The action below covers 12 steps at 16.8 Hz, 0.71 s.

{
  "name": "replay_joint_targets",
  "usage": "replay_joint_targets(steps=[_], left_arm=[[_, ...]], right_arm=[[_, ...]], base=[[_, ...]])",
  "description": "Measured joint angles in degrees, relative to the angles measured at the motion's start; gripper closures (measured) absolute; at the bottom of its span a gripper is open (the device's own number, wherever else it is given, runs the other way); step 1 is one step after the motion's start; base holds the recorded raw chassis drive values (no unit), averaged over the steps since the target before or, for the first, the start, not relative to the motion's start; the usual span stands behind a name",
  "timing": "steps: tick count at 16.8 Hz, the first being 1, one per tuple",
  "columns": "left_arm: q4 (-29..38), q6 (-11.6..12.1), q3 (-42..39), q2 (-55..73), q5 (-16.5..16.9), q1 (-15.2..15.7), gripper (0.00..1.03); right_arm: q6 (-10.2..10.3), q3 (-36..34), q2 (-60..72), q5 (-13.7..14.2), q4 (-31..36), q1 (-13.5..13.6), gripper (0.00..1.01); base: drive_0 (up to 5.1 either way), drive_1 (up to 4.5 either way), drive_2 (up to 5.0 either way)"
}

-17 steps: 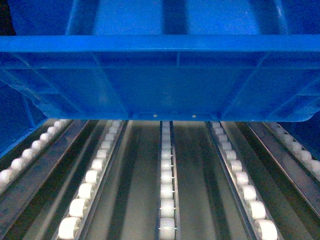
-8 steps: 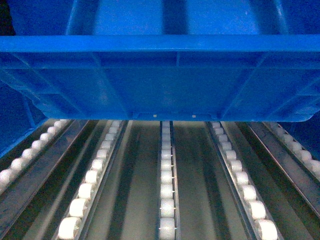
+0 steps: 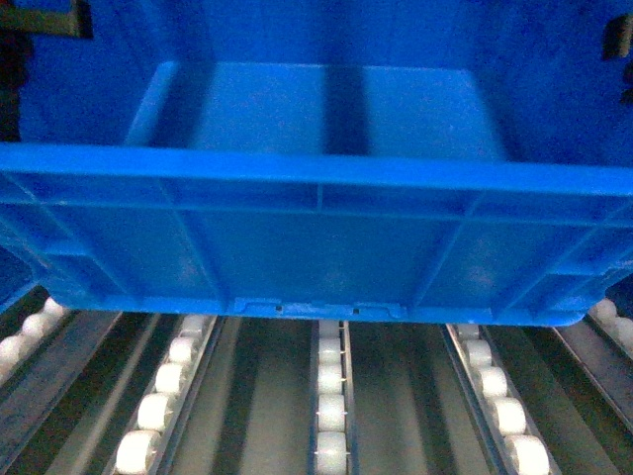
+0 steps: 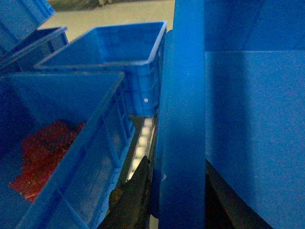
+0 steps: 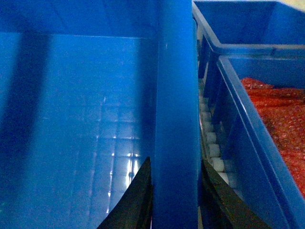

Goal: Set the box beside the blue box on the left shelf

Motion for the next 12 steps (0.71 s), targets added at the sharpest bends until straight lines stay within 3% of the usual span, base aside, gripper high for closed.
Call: replay_joint_targets(steps=[4, 7, 12], left_arm=[[-0.83, -1.97, -2.01, 5.64, 0.52, -0.15, 0.83], [-0.98, -1.92, -2.51, 6.69, 0.44, -0.15, 0.83], [-3.10, -3.17, -2.73, 7.21, 1.05, -0.83, 0.83]], right_arm=[[0.20, -1.68, 5.70, 0.04, 0.20, -0.09, 0.80], [1.73, -2.62, 7.80, -0.85, -0.17, -0.42, 0.80], [2.05, -3.17, 7.82, -0.13, -1.27, -0.57, 0.80]], base=[[0.0, 0.00, 0.0], [0.0, 0.00, 0.0], [0.0, 0.00, 0.0]])
